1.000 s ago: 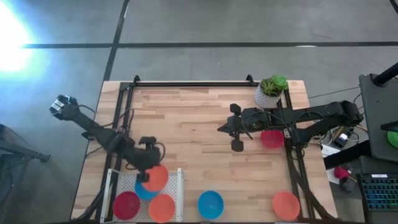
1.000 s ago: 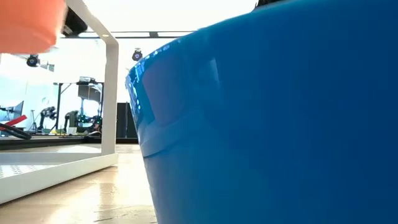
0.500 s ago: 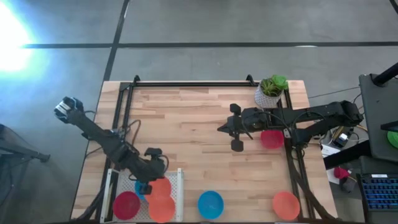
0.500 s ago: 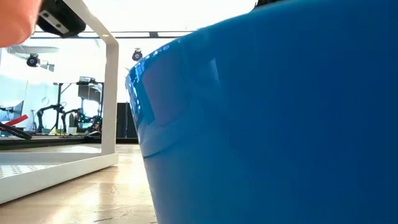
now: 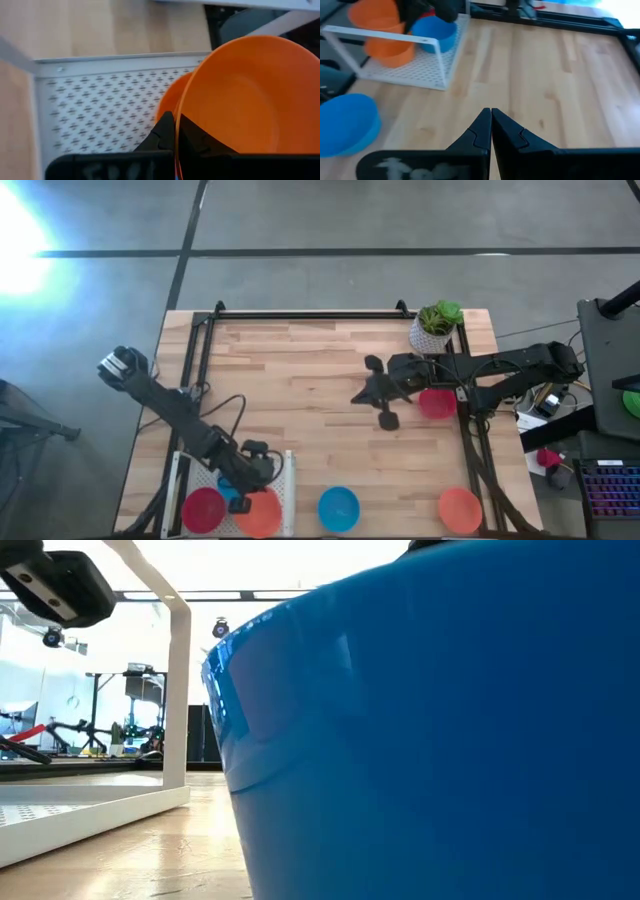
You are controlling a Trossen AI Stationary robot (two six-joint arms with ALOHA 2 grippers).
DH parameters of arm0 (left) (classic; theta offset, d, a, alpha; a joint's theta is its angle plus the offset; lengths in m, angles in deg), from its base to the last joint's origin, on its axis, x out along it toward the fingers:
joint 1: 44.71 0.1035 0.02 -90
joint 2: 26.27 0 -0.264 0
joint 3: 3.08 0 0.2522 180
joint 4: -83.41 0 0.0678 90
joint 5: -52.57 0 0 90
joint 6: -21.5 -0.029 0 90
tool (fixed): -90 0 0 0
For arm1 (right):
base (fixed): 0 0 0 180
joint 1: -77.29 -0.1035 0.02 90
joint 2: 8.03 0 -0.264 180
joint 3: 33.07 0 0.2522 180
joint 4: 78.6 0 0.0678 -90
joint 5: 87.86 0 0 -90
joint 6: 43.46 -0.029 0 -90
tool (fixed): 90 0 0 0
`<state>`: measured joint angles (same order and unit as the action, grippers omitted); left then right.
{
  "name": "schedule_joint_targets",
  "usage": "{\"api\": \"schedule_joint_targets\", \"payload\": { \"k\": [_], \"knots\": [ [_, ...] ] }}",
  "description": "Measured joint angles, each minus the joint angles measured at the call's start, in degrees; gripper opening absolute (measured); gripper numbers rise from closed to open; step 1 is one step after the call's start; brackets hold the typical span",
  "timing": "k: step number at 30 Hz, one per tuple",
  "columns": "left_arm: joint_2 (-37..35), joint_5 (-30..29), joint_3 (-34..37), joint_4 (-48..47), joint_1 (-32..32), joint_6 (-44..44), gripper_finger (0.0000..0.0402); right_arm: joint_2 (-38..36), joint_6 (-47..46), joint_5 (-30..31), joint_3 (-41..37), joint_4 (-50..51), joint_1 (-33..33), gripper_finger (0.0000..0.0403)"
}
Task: Pick & Place Mini bowls
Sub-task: Stack the top orange bowl on top of the orange bowl on the shelf
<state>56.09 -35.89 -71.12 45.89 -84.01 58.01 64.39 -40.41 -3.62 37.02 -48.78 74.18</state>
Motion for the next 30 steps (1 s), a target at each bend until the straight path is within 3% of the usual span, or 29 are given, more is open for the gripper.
{"api": "schedule_joint_targets", "payload": {
  "k": [4, 24, 30],
  "knots": [
    [1.7, 0.78, -0.04, 1.33, -0.54, 0.78, 0.0, 0.0, 0.17, -2.34, 0.0, 0.0, -0.02, 0.0008],
    [4.6, 2.52, 0.02, 2.74, -0.58, -0.66, 0.0, 0.0, 0.45, -2.27, 0.0, -0.04, 0.0, 0.0008],
    [4.6, 2.37, 0.04, 2.73, -0.56, -2.5, 0.0025, 0.0, 0.66, -2.25, 0.0, -0.03, 0.0, 0.0008]
  ]
}}
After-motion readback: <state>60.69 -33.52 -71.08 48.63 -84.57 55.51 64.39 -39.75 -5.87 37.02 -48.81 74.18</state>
